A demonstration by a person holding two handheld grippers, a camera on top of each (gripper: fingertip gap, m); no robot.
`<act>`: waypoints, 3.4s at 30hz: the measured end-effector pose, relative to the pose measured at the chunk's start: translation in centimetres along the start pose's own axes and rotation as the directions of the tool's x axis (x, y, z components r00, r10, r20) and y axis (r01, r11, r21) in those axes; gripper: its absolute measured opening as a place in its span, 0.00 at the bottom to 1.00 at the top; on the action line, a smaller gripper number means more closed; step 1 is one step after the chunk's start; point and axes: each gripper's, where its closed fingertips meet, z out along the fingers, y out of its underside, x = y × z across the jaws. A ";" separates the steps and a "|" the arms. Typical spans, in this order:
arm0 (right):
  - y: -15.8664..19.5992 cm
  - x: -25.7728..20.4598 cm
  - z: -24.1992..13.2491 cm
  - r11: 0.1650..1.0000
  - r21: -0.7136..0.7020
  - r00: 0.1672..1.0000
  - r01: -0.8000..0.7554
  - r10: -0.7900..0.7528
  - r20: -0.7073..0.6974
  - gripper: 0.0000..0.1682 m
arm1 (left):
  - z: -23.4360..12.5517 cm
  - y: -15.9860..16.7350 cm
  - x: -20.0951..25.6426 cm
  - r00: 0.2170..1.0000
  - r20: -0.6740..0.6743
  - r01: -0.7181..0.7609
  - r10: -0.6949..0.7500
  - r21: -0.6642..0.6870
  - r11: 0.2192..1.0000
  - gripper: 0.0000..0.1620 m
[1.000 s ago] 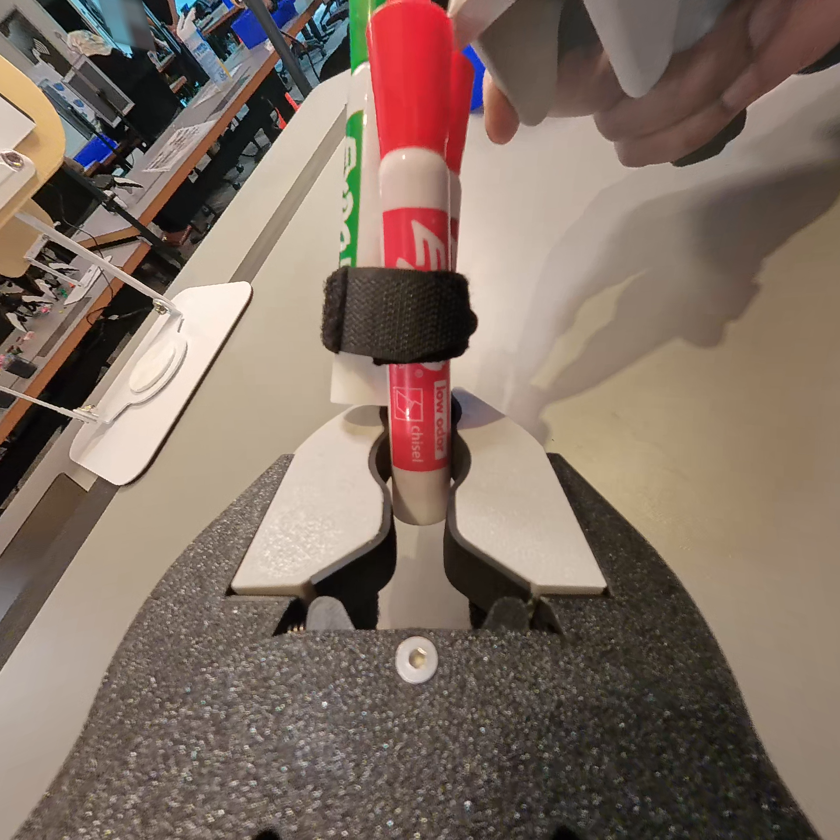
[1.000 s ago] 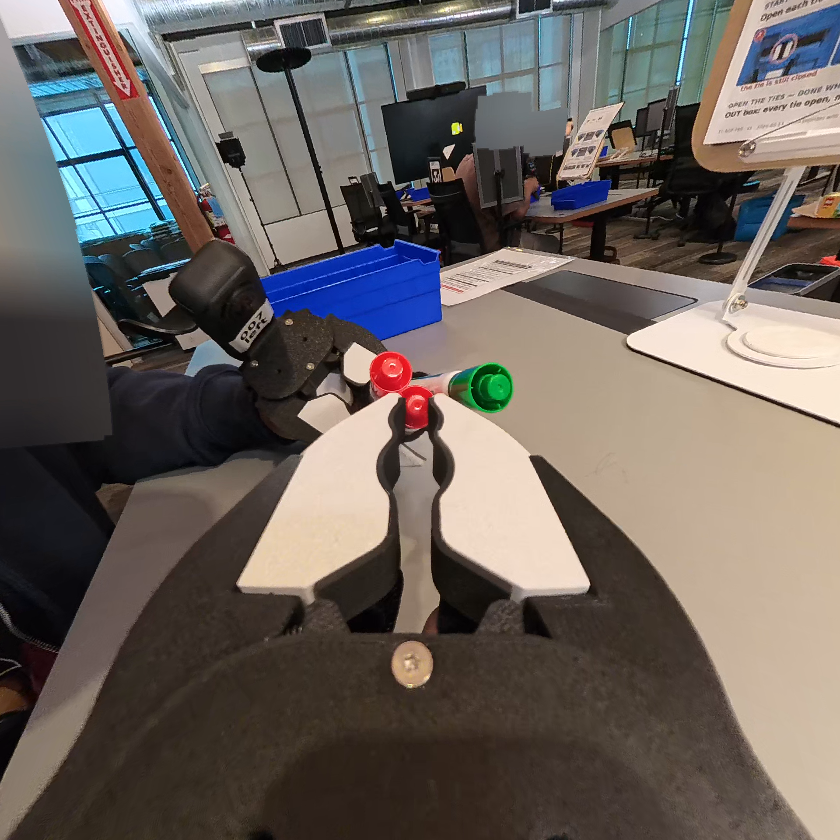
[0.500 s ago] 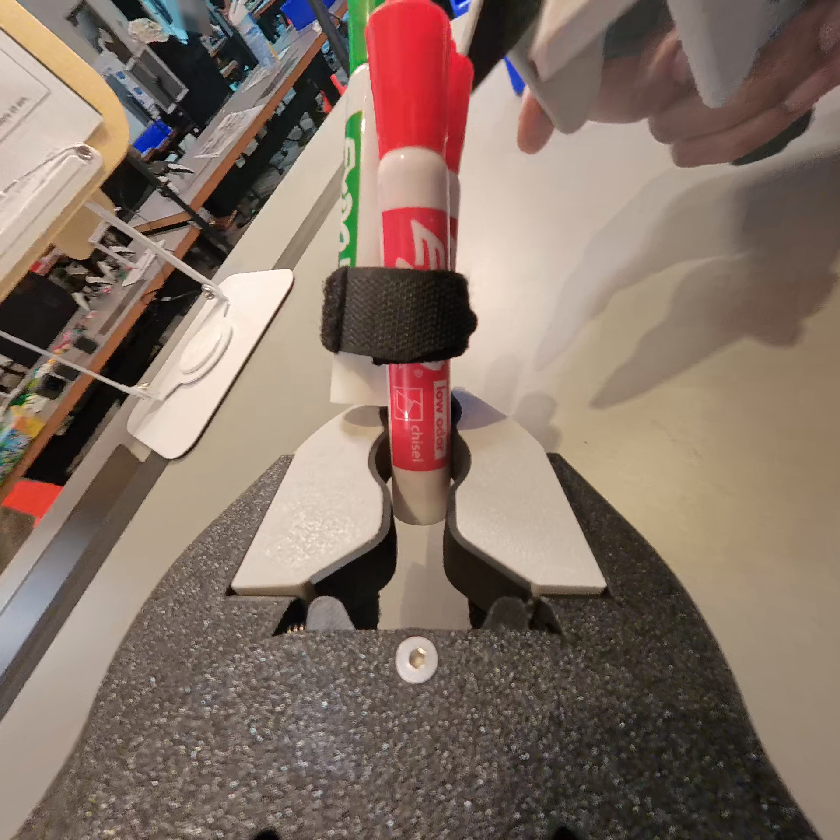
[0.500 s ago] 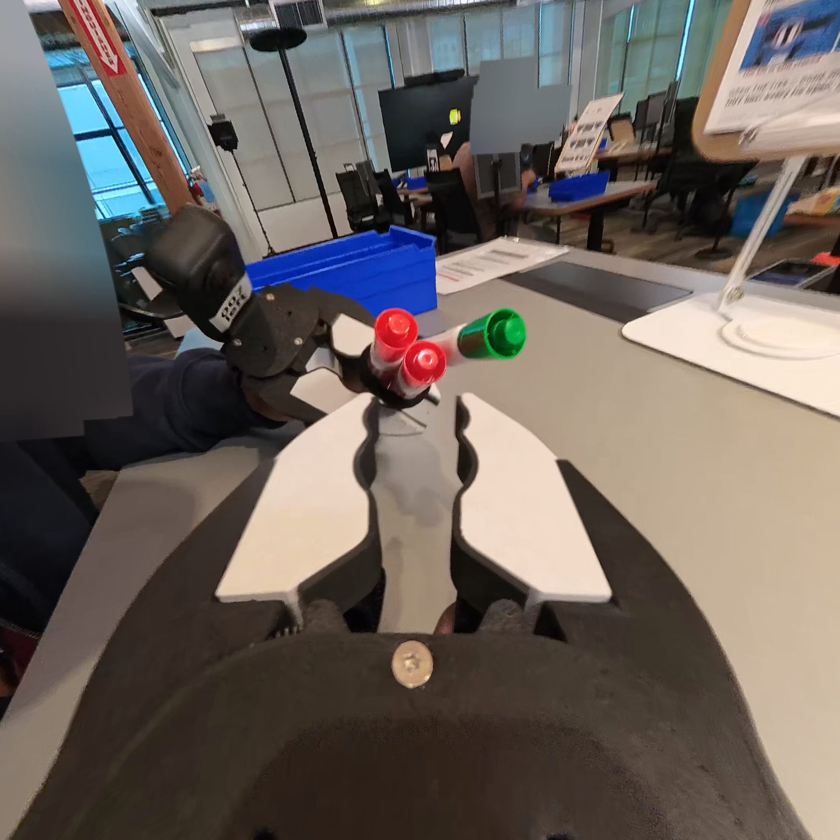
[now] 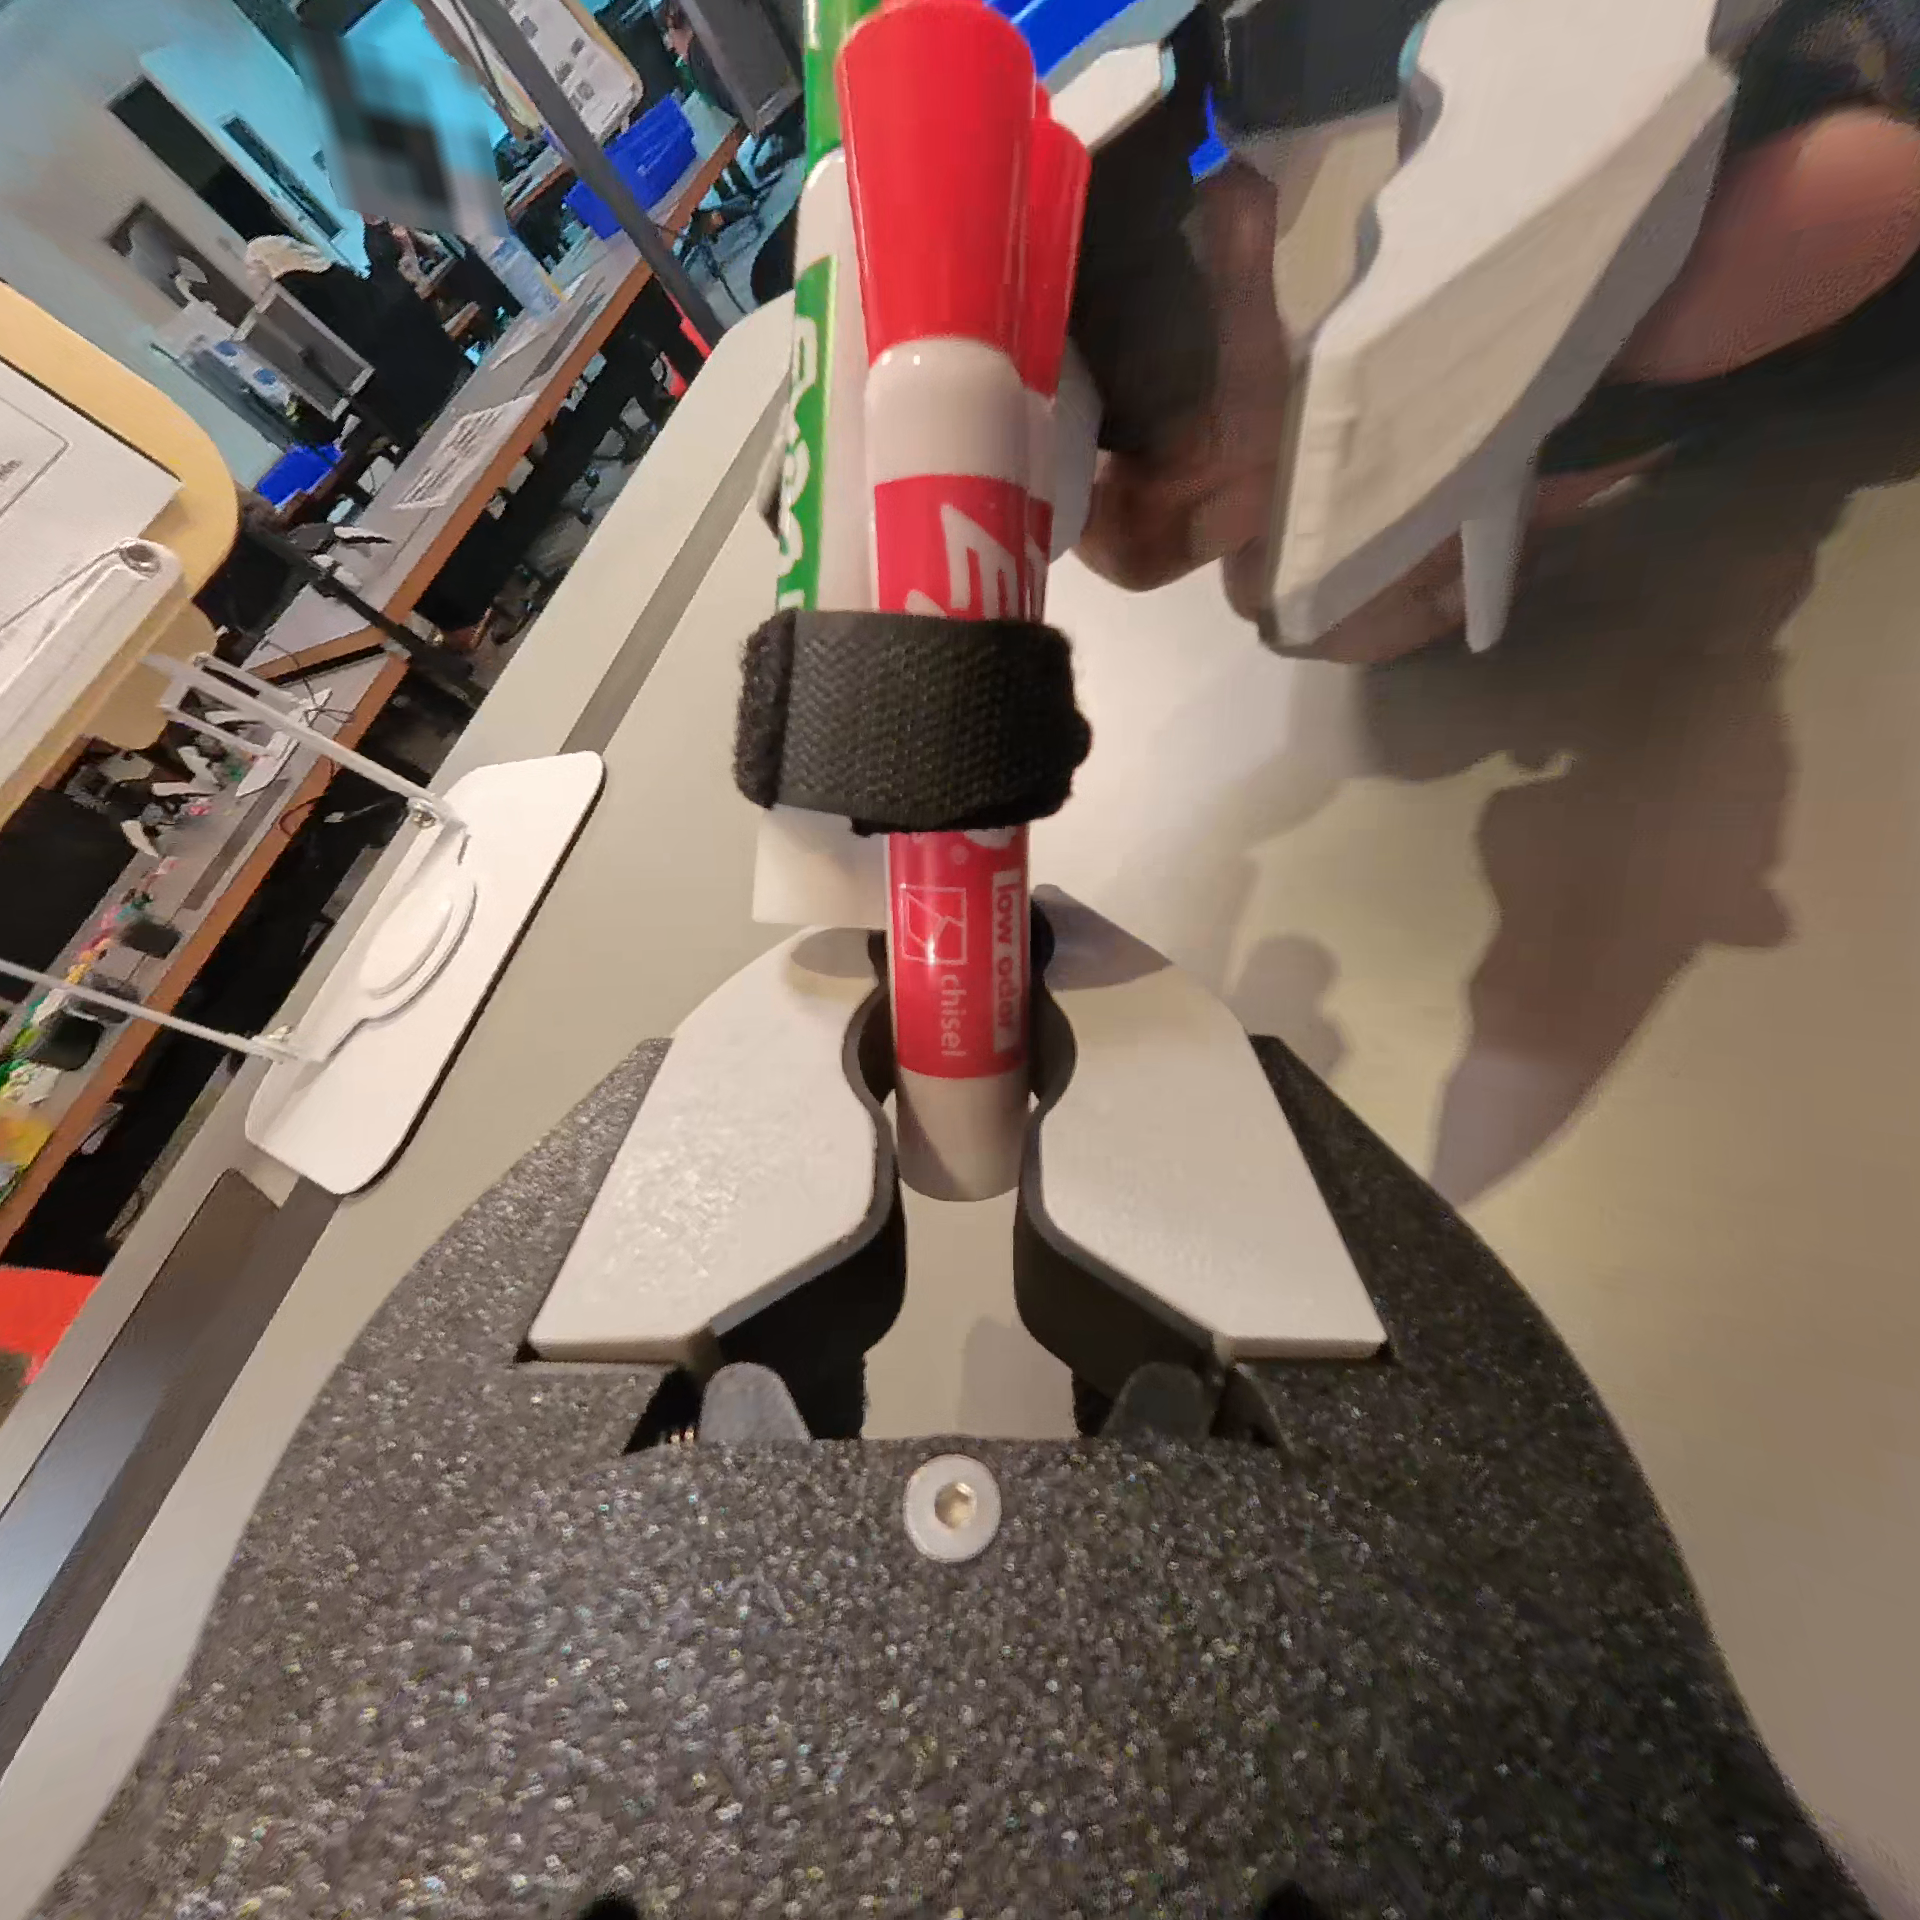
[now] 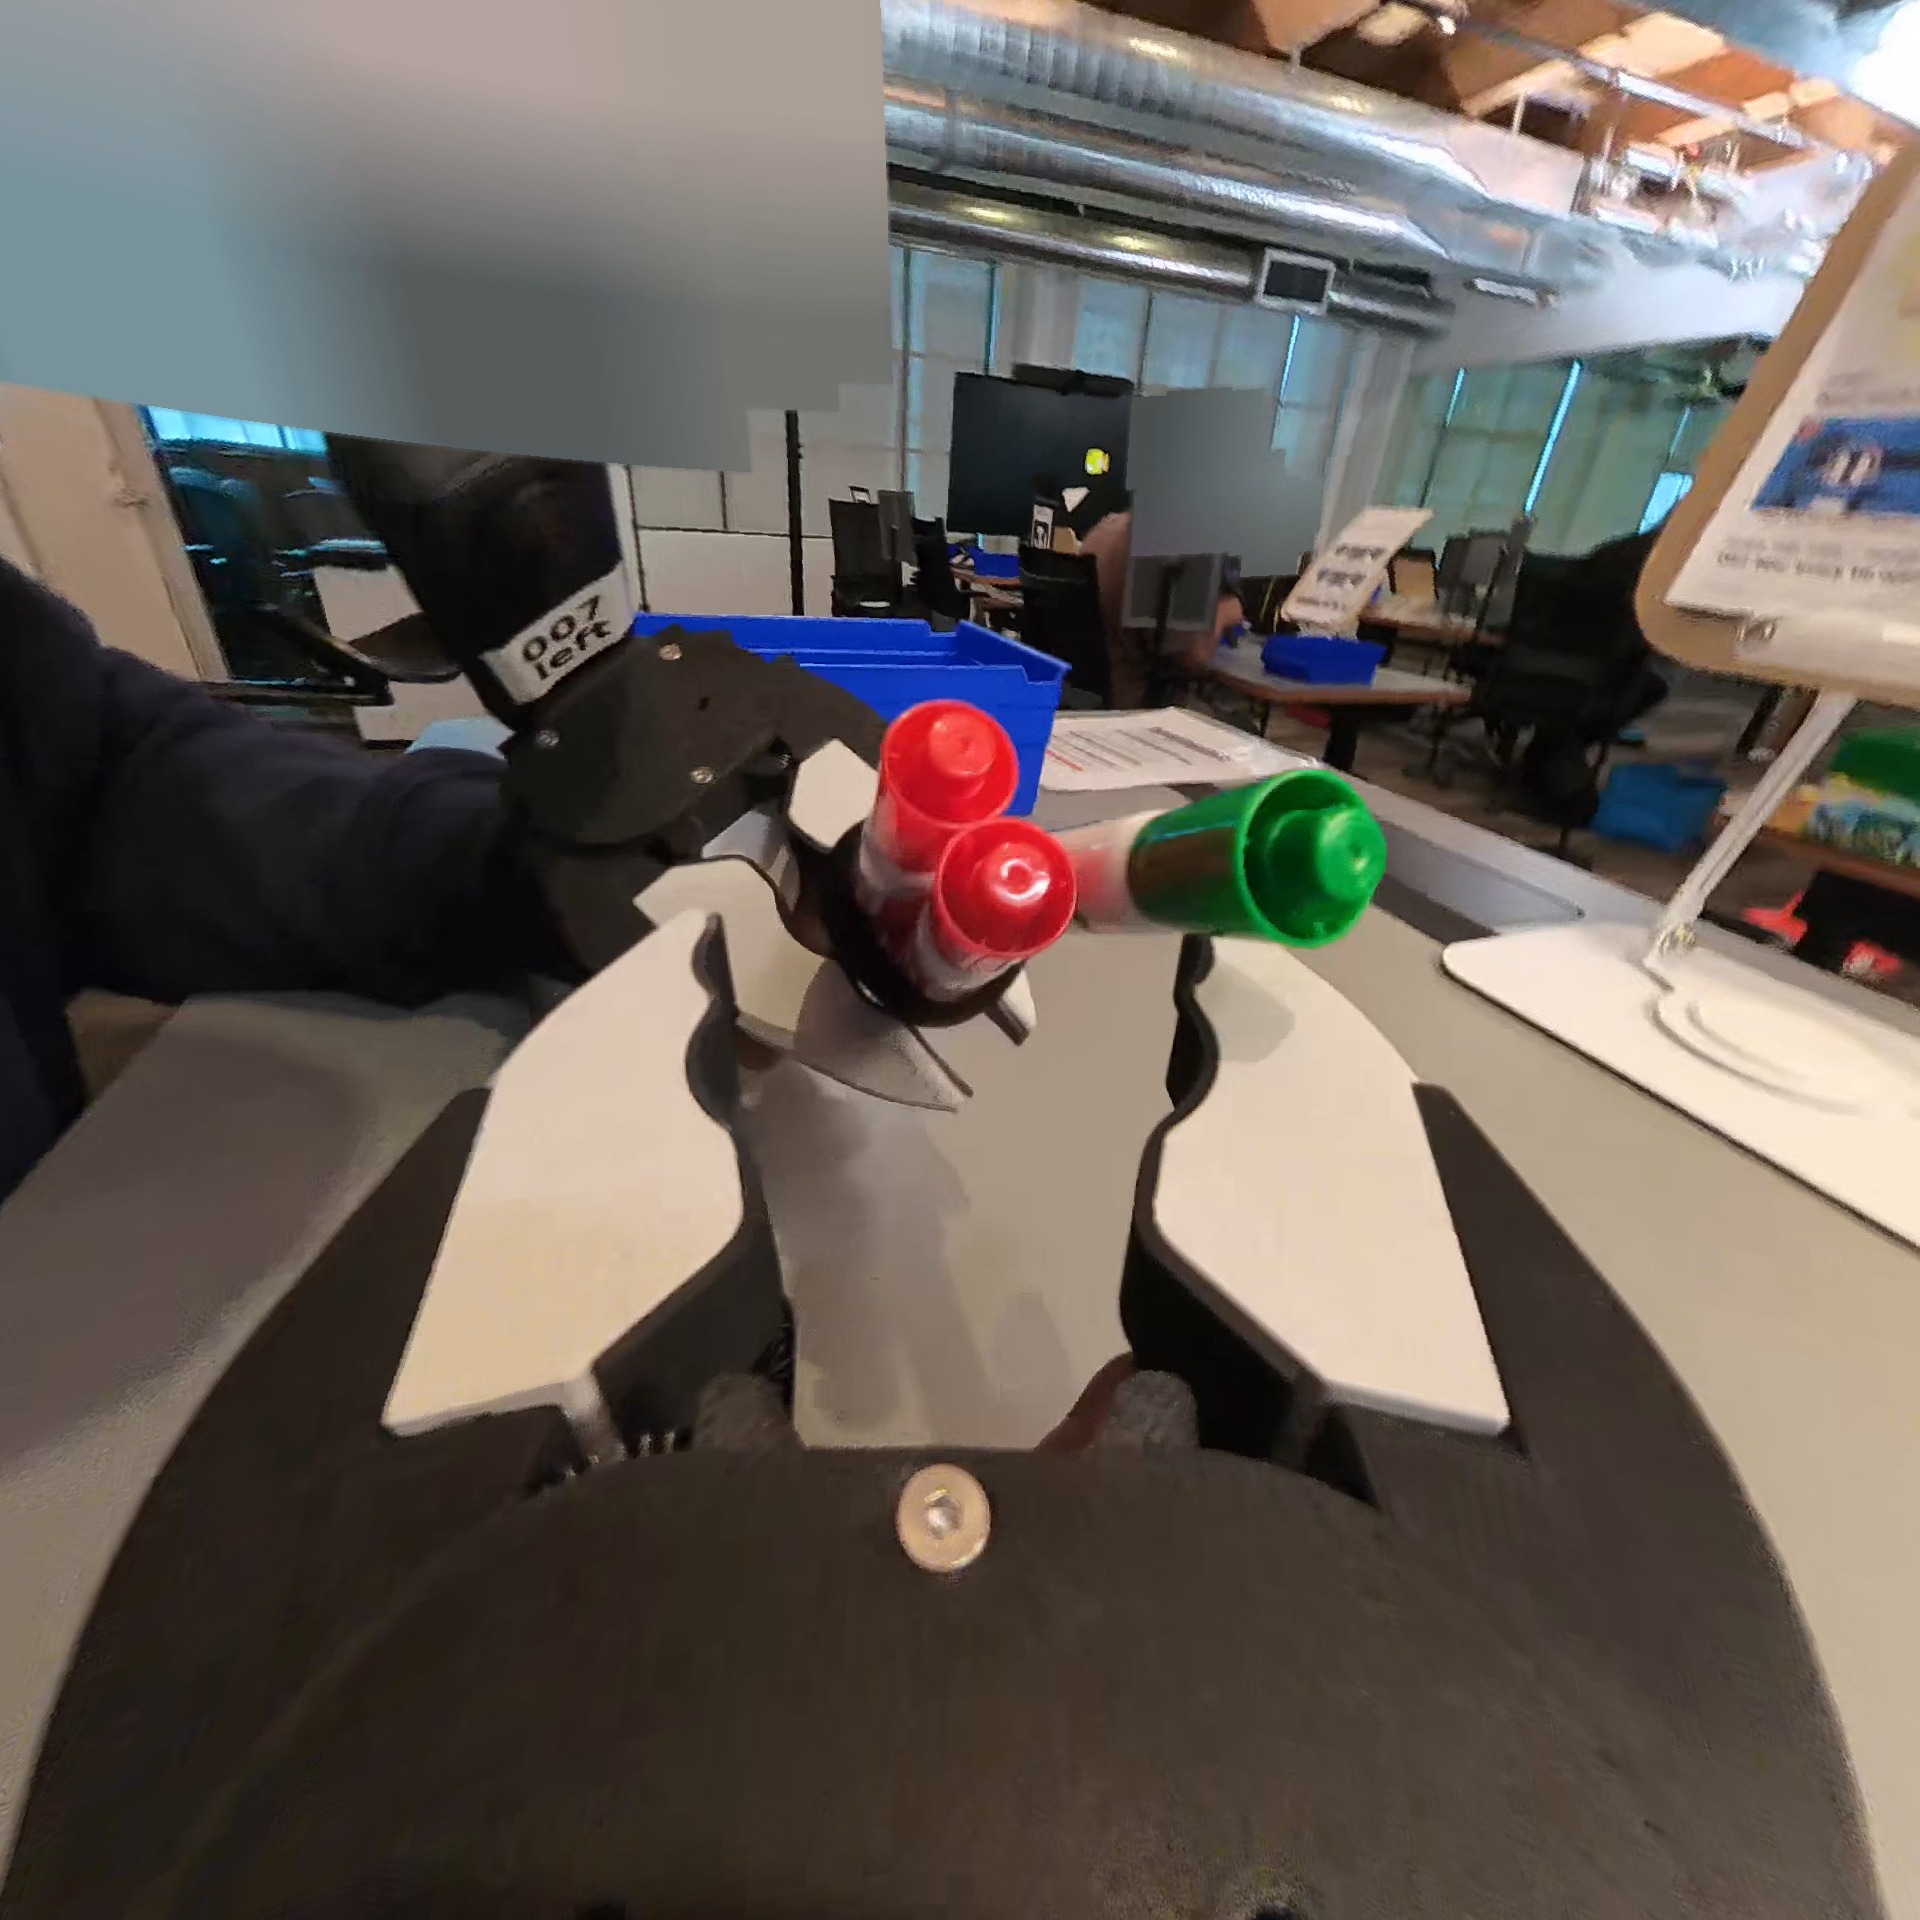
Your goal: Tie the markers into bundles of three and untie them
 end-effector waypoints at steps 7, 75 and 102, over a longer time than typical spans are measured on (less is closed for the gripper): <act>-2.0 -1.2 -0.5 0.988 0.142 0.996 0.059 -0.068 0.064 0.40 | -0.2 -0.9 1.4 0.997 -0.076 -0.011 0.014 0.034 0.999 0.12; -6.3 -2.1 -3.2 0.871 0.323 0.904 -0.371 0.257 0.343 0.11 | -3.3 -8.1 4.2 0.809 -0.506 0.515 -0.298 0.367 0.774 0.29; -5.2 -1.7 -1.6 0.833 0.281 0.858 -0.476 0.371 0.355 0.15 | -3.4 -7.6 2.9 0.773 -0.498 0.598 -0.394 0.362 0.715 0.21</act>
